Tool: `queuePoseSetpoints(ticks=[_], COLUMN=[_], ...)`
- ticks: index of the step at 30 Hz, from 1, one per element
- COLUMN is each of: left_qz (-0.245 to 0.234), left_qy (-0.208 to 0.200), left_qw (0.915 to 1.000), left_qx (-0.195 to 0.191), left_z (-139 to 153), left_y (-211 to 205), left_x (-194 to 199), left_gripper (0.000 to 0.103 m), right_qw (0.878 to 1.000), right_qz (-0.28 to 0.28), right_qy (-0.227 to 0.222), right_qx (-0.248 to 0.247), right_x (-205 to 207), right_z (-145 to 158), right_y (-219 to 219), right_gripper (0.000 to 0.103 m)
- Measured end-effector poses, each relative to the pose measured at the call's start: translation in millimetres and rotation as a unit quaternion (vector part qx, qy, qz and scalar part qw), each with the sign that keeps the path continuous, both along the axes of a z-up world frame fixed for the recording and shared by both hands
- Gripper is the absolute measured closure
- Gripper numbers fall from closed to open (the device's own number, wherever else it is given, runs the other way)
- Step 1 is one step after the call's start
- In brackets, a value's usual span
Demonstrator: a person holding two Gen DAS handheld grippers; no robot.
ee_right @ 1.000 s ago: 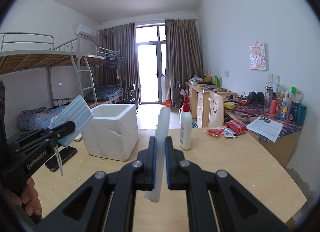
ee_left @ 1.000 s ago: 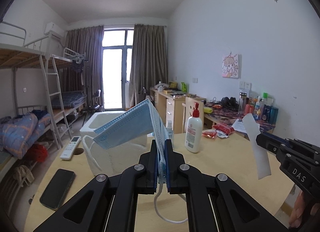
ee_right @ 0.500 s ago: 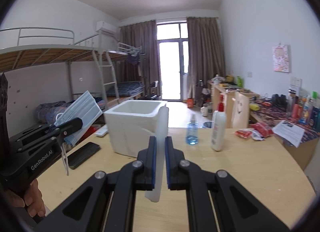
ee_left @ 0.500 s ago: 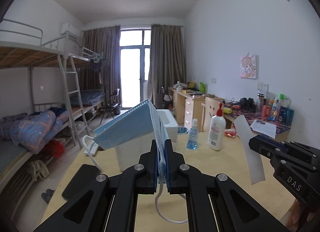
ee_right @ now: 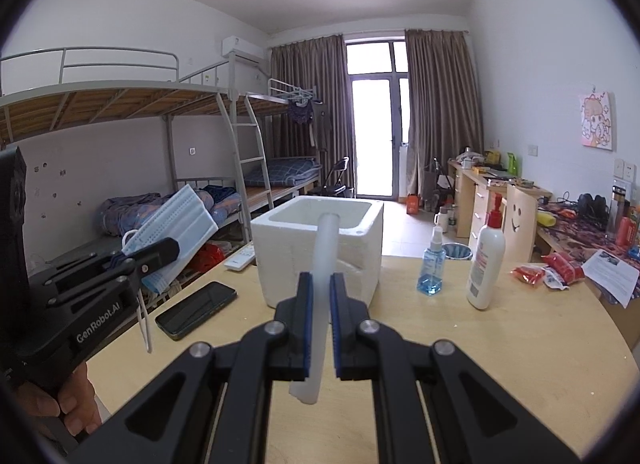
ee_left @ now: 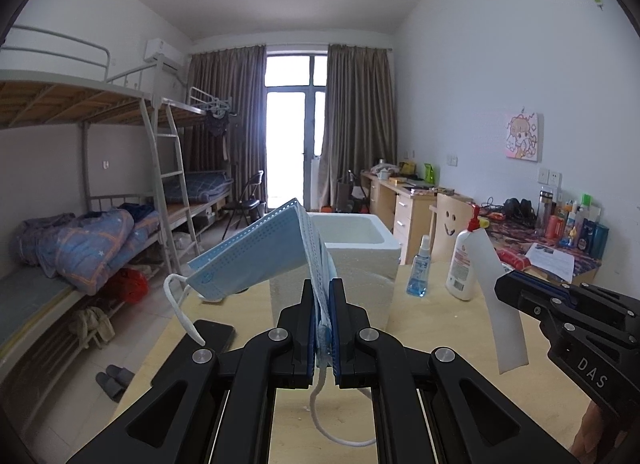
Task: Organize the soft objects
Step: 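Carry the blue mask and white strip over the white foam box with both tools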
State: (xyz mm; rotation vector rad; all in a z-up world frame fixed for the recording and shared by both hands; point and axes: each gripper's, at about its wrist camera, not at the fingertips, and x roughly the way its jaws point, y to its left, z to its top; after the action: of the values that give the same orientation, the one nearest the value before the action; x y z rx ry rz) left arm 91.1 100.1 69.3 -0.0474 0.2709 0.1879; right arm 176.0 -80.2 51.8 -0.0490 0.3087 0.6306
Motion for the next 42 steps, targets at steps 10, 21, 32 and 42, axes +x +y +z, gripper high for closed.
queuePoseSetpoints(ticks=[10, 21, 32, 42], left_qz=[-0.012, -0.013, -0.018, -0.016], left_qy=[-0.005, -0.017, -0.020, -0.015], left_qw=[0.9999, 0.9995, 0.9993, 0.9995], left_qx=[0.001, 0.025, 0.025, 0.022], left_z=[6, 32, 54, 60], left_y=[-2, 3, 14, 31], left_x=[5, 22, 50, 87], left_gripper=[0.097, 0.097, 0.097, 0.097], right_qw=[1.000, 1.000, 1.000, 0.999], right_qz=[-0.008, -0.002, 0.016, 0.017], right_qy=[-0.010, -0.010, -0.016, -0.018], right_qx=[-0.005, -0.010, -0.017, -0.023], right_x=[5, 25, 56, 91], right_z=[7, 31, 57, 60], right_y=[0, 13, 34, 55], right_gripper=[0.092, 0.092, 0.092, 0.092])
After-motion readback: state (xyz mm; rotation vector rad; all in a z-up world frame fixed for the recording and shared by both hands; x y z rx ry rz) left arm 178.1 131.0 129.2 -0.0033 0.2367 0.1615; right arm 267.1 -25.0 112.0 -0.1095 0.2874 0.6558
